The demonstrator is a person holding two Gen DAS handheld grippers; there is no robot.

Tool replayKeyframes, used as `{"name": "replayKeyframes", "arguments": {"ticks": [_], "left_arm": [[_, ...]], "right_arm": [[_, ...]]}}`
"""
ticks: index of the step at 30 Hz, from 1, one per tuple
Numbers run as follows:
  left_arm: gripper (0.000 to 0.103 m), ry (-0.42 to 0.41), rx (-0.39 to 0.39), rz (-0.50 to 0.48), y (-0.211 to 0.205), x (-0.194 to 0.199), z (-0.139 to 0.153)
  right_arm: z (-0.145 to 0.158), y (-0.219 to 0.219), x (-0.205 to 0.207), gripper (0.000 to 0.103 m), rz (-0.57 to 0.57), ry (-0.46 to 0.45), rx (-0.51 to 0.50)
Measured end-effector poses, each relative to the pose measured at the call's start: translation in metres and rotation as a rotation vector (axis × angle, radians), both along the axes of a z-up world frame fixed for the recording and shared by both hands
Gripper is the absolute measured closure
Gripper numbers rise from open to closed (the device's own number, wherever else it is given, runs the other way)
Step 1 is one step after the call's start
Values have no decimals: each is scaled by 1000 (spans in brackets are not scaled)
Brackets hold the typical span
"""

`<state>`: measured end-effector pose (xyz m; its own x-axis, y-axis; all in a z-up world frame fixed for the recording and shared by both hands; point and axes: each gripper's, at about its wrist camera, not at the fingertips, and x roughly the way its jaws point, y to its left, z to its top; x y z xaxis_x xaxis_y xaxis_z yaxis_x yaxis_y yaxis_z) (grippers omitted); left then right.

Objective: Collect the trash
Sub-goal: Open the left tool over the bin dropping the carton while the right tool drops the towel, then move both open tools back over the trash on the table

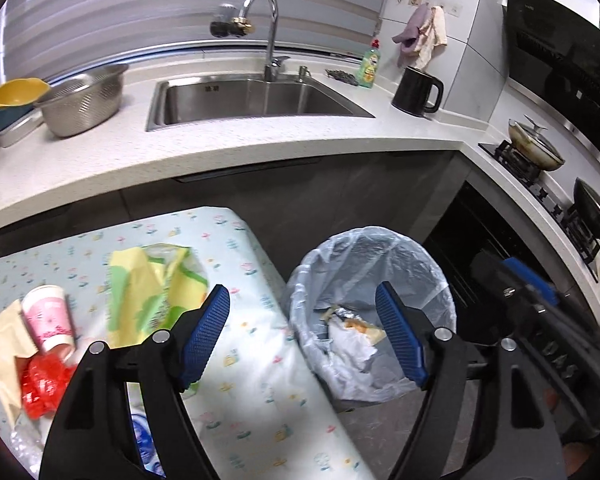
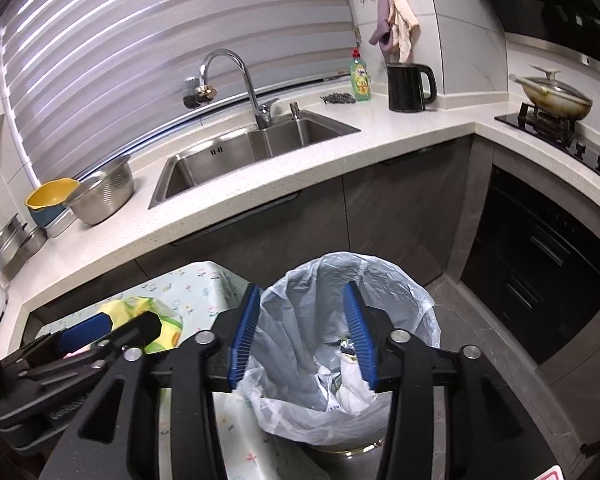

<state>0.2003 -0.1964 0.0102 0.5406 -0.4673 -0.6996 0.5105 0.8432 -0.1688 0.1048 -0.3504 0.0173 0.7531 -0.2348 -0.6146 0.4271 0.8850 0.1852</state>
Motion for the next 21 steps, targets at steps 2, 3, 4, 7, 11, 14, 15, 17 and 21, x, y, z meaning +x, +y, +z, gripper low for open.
{"name": "replayKeyframes", "arguments": {"ticks": [2, 3, 4, 7, 11, 14, 15, 17, 21], "left_arm": [[31, -13, 6, 13, 9, -5, 2], [31, -18, 9, 20, 14, -7, 4], [31, -21, 11, 28, 20, -10, 6], [29, -27, 8, 45, 36, -17, 11], [28, -39, 12, 68, 60, -26, 18], [28, -45, 12, 87, 79, -32, 23], [28, -46, 12, 95, 86, -35, 24], [28, -49, 13, 114, 101, -39, 26], [26, -46, 15, 146, 129, -46, 28]], "right_arm": [[7, 10, -5, 53, 5, -9, -12], [10, 15, -8, 52, 9, -9, -20], [13, 20, -10, 52, 14, -11, -25], [22, 37, -17, 47, 30, -23, -38], [32, 59, -26, 45, 54, -35, -47], [39, 76, -31, 44, 73, -41, -48], [40, 83, -32, 43, 81, -42, -47], [44, 95, -35, 41, 96, -45, -50], [49, 120, -41, 38, 123, -56, -53]]}}
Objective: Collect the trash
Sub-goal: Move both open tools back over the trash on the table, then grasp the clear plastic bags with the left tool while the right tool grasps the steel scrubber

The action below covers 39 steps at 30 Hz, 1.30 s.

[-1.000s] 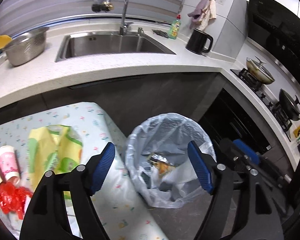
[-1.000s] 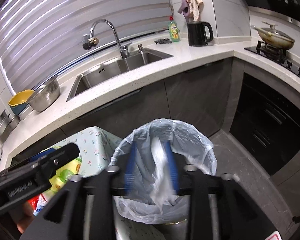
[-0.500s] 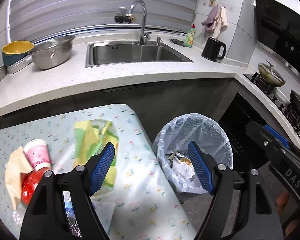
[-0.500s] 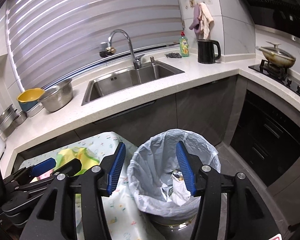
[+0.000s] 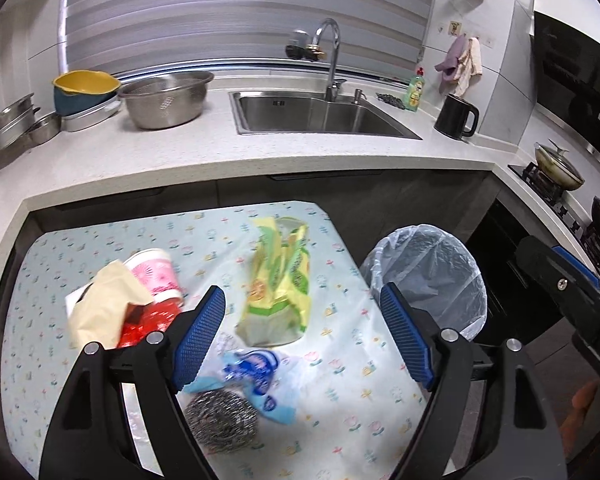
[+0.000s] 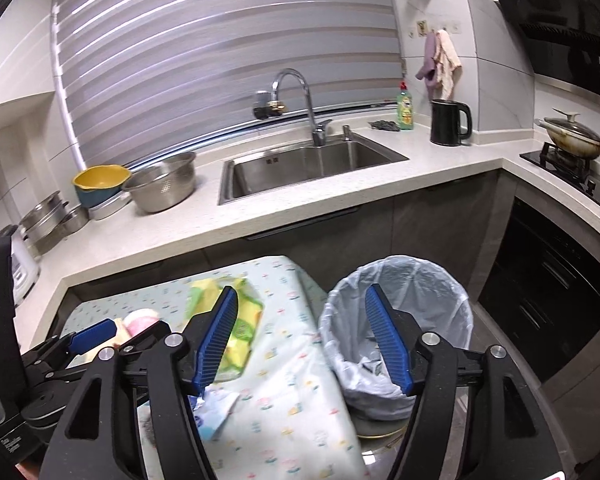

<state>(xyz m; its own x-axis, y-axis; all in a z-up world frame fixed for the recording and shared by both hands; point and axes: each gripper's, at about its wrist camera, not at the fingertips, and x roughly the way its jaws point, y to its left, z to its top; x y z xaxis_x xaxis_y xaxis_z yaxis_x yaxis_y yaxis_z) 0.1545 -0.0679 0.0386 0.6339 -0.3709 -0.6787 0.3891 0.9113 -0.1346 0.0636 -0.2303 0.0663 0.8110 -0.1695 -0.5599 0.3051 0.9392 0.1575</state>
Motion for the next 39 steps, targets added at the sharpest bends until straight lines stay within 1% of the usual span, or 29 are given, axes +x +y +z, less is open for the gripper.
{"name": "replayKeyframes", "arguments": {"ticks": [3, 6, 8, 10, 12, 20, 26, 28, 39], "left_arm": [[22, 2, -2, 33, 24, -6, 1], [22, 8, -7, 67, 49, -12, -2], [22, 16, 4, 94, 63, -14, -5], [21, 28, 20, 124, 80, -17, -11], [17, 39, 37, 150, 95, -20, -17], [16, 97, 46, 238, 153, -29, -43], [16, 161, 39, 295, 188, -36, -69], [16, 177, 49, 307, 197, -39, -78], [15, 255, 75, 355, 223, -45, -121]], "right_arm": [[2, 20, -3, 35, 27, 1, 2], [1, 41, -7, 34, 57, 5, 6], [-2, 53, -9, 34, 73, 13, 2], [-6, 65, -10, 34, 93, 21, 8], [-10, 75, -11, 34, 109, 30, 16], [-30, 106, -14, 34, 148, 71, 41], [-56, 124, -16, 34, 171, 125, 66], [-65, 129, -16, 34, 175, 145, 71], [-124, 155, -11, 34, 201, 260, 109]]}}
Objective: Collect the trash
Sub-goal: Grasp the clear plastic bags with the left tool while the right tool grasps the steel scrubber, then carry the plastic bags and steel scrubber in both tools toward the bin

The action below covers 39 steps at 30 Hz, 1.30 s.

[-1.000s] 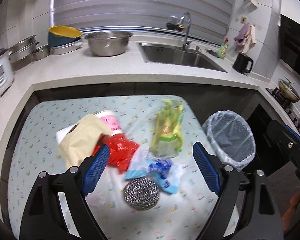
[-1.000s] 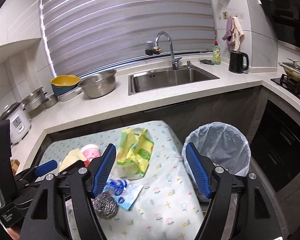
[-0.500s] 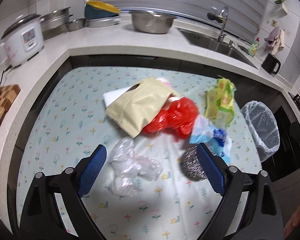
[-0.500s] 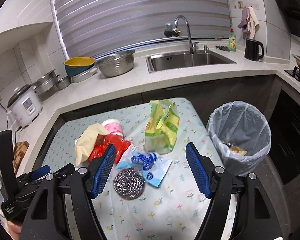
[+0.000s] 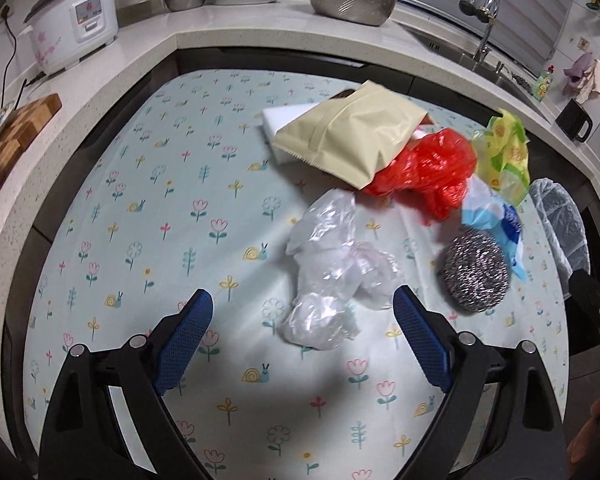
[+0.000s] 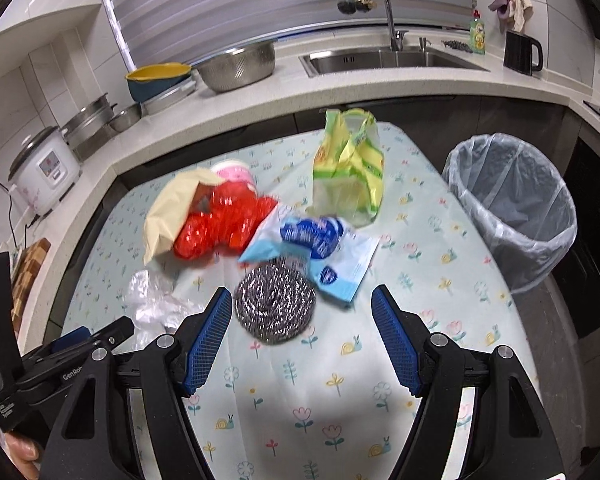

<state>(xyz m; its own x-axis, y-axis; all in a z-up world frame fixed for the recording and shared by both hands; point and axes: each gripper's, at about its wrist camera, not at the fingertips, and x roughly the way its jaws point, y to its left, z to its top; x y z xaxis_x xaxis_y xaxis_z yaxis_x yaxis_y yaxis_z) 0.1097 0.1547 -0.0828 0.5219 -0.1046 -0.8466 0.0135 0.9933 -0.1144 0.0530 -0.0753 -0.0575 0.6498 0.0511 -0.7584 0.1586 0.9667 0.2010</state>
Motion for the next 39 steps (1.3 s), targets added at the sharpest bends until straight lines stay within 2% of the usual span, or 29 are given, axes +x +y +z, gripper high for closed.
{"name": "replayKeyframes", "arguments": {"ticks": [16, 23, 29, 32, 33, 35, 39], "left_arm": [[12, 108, -94, 21, 3, 30, -34], [13, 136, -77, 37, -4, 48, -45], [27, 121, -52, 16, -12, 54, -44], [43, 128, -62, -3, -15, 55, -45], [52, 131, -65, -10, -17, 55, -45], [62, 137, -65, -28, -19, 54, -44], [65, 117, -69, -38, -23, 48, -37]], "right_arm": [[-54, 20, 37, 33, 28, 107, 25], [-68, 26, 54, 29, 24, 124, 19], [-75, 31, 64, 26, 21, 126, 27], [-77, 33, 68, 26, 18, 116, 35], [-78, 34, 68, 26, 17, 114, 40], [-79, 34, 68, 32, 25, 114, 57], [-73, 36, 64, 37, 47, 108, 58]]}}
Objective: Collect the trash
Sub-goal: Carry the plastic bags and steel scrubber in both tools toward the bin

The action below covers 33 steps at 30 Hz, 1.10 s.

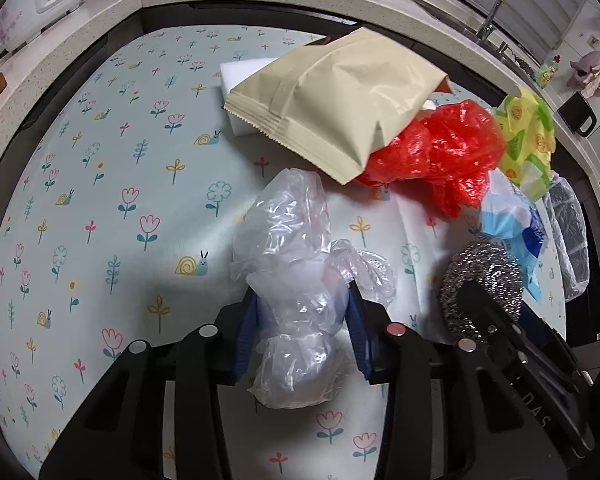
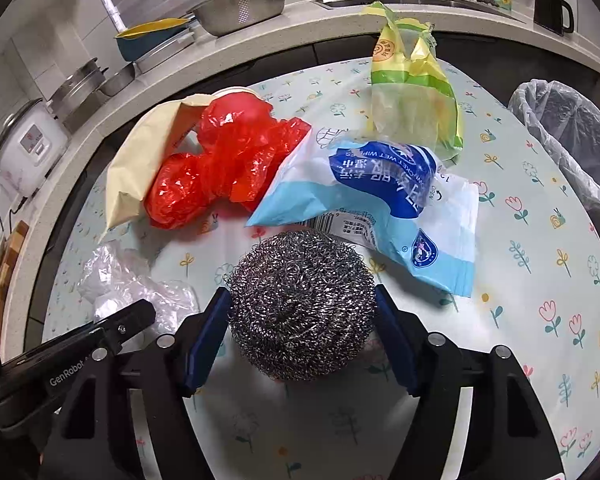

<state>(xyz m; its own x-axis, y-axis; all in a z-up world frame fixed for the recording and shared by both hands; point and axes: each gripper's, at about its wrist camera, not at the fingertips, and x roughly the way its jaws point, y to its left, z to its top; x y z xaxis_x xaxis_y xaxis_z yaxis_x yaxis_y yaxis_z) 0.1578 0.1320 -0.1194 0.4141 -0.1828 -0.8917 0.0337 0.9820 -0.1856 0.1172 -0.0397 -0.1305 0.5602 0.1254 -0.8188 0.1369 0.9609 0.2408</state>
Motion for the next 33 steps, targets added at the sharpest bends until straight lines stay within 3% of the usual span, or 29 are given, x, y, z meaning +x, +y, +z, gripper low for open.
{"name": "replayKeyframes", "arguments": {"ticks": [14, 33], "left_arm": [[65, -84, 11, -44, -22, -33, 43], [65, -201, 22, -173, -89, -84, 97]], "right_arm": [[49, -21, -42, 38, -15, -98, 11], [110, -82, -109, 38, -128, -239, 11]]}}
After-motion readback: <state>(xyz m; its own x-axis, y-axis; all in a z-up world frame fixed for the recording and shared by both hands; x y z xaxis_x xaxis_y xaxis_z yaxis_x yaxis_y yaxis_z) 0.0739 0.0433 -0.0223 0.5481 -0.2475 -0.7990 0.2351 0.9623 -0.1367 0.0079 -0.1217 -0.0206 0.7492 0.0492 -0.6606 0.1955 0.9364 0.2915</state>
